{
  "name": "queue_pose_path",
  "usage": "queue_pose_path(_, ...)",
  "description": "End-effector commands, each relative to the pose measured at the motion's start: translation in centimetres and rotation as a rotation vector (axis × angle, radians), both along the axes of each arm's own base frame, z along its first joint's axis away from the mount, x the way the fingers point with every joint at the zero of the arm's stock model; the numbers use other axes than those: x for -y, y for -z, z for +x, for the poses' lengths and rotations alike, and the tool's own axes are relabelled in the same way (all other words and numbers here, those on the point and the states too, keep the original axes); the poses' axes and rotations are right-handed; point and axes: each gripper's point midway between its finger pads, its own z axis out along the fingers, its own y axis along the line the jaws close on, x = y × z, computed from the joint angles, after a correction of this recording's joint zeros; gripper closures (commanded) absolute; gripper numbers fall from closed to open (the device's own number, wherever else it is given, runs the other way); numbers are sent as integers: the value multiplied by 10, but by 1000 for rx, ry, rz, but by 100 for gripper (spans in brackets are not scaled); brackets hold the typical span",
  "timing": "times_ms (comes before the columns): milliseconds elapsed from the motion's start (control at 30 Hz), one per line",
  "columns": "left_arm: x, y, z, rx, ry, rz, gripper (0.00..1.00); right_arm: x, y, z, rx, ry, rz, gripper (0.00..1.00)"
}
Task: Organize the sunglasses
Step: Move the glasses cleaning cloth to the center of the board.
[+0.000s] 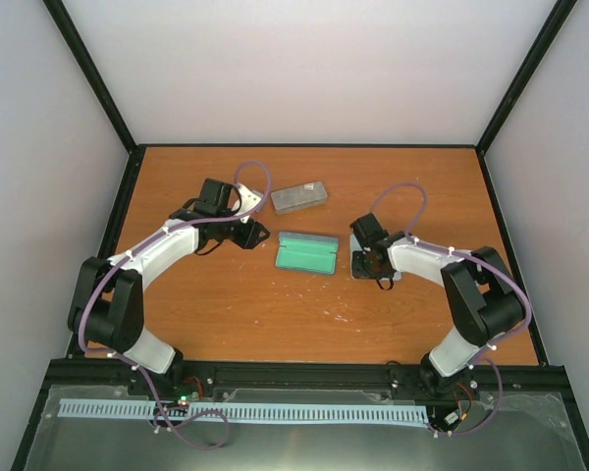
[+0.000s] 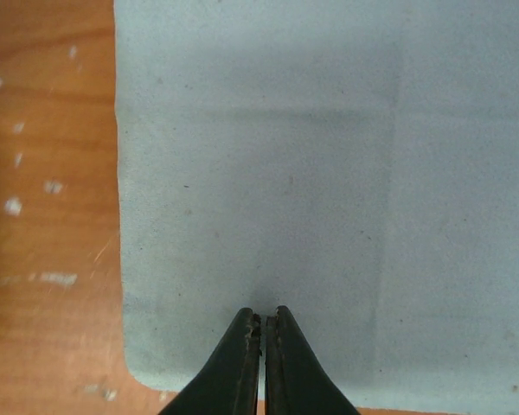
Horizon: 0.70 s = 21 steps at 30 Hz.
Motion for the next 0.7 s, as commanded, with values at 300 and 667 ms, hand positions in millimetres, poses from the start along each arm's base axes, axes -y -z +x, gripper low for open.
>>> queue_pose_path(300, 14, -21, 0, 26, 65, -37, 51, -25, 22, -112, -190, -16, 17, 96)
queue_pose_path(667, 23, -15, -25, 18, 119, -22, 52, -49, 18, -169, -208, -47, -2, 95)
